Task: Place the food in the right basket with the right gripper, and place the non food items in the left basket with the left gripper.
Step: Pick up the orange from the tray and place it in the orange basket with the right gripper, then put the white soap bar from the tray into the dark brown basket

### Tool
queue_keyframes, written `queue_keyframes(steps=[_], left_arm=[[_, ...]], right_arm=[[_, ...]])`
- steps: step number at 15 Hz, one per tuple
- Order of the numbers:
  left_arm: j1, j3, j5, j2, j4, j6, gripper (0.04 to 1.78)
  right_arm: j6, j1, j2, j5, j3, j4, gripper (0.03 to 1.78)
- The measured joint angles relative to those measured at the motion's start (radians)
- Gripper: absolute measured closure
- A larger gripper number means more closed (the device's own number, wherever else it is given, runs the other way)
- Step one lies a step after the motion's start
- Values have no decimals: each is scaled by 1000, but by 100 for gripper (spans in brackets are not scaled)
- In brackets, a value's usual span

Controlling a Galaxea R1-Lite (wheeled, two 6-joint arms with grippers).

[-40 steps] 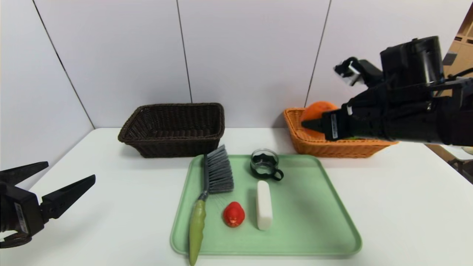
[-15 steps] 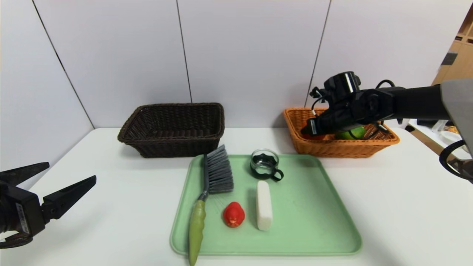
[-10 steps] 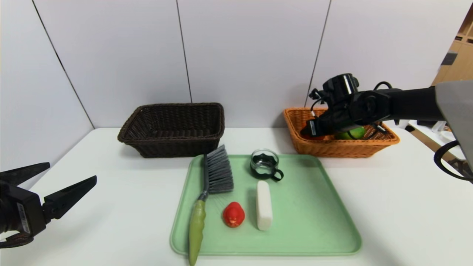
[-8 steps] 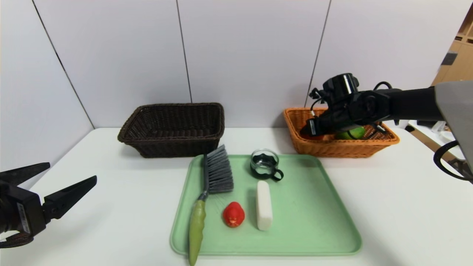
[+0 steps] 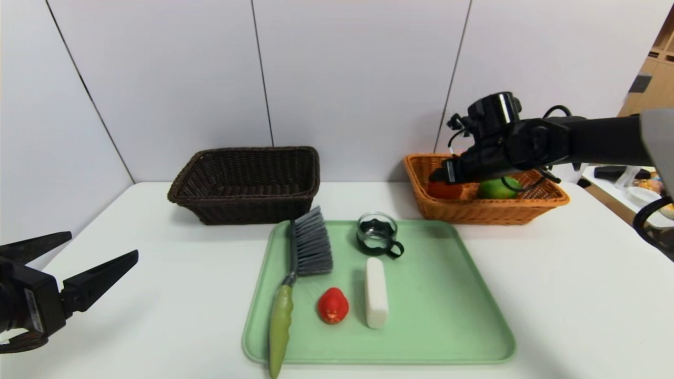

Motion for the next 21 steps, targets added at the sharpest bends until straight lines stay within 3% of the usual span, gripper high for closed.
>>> queue_keyframes(steps=[4,6,12,17,21], left_arm=[[0,1,0,-2,0,0,13],[0,4,0,-2,0,0,13],[0,6,0,-5,0,0,13],[0,10,0,-8,0,1,13],[0,14,0,-11,0,0,13]], right_arm=[[41,5,-123,0,-1,22,18],[66,30,-206,0,11,79,16],[312,257,-381,2,21,368,13],[529,427,-381,-24,34,490,12],[555,510,-363,-35,109,496,12]])
